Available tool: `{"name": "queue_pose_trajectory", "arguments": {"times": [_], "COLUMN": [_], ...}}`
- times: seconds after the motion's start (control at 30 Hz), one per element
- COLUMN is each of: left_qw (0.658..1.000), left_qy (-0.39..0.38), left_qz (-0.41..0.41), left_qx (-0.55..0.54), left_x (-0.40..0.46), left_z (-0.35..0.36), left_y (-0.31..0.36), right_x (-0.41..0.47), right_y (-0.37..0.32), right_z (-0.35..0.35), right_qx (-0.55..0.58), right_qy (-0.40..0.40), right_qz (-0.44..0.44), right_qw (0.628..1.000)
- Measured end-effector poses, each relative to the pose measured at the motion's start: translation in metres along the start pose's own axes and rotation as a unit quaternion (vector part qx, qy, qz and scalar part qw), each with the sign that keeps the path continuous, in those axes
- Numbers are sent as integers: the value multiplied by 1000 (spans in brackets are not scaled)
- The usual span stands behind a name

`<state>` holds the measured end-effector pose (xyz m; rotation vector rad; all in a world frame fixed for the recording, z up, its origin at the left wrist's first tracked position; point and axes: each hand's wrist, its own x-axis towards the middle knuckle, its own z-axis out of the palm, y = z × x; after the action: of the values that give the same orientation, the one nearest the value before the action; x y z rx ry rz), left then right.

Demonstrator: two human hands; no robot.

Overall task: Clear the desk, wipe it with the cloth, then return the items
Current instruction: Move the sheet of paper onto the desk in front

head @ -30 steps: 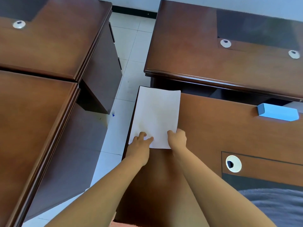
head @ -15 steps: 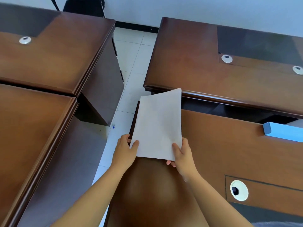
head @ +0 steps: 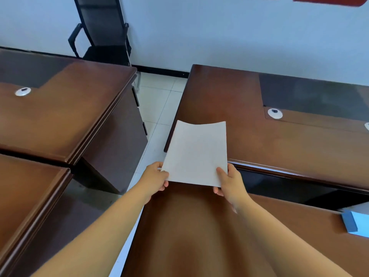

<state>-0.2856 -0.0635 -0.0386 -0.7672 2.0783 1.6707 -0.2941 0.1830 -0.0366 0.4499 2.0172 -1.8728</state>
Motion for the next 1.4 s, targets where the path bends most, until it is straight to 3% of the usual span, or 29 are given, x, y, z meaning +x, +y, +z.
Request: {"name": "queue_pose_trajectory", "arguments": {"times": [0.43,0.73,0.93,1.17,1.4], "left_qw": [988,989,988,986,981], "left_qy": [133,130,123,56,-19], "left_qz": [42,52,92,133,161], "left_qx": [-70,-48,-8,79,109], "left_x": [72,66,18,-71,-161], "left_z": [29,20,3,1,30], "left_y": [11,8,11,3,11], "right_x": [76,73,23,-81,-189], "right_y": [17,17,10,7,-9], "right_z": [-3,-9,-31,-54,-86], "right_qx": [-41,-4,-12,-32,-46], "right_qy": [90,118,131,103,132], "right_qz": [6,32,63,74,52], "right_qw": [995,993,989,991,989]}}
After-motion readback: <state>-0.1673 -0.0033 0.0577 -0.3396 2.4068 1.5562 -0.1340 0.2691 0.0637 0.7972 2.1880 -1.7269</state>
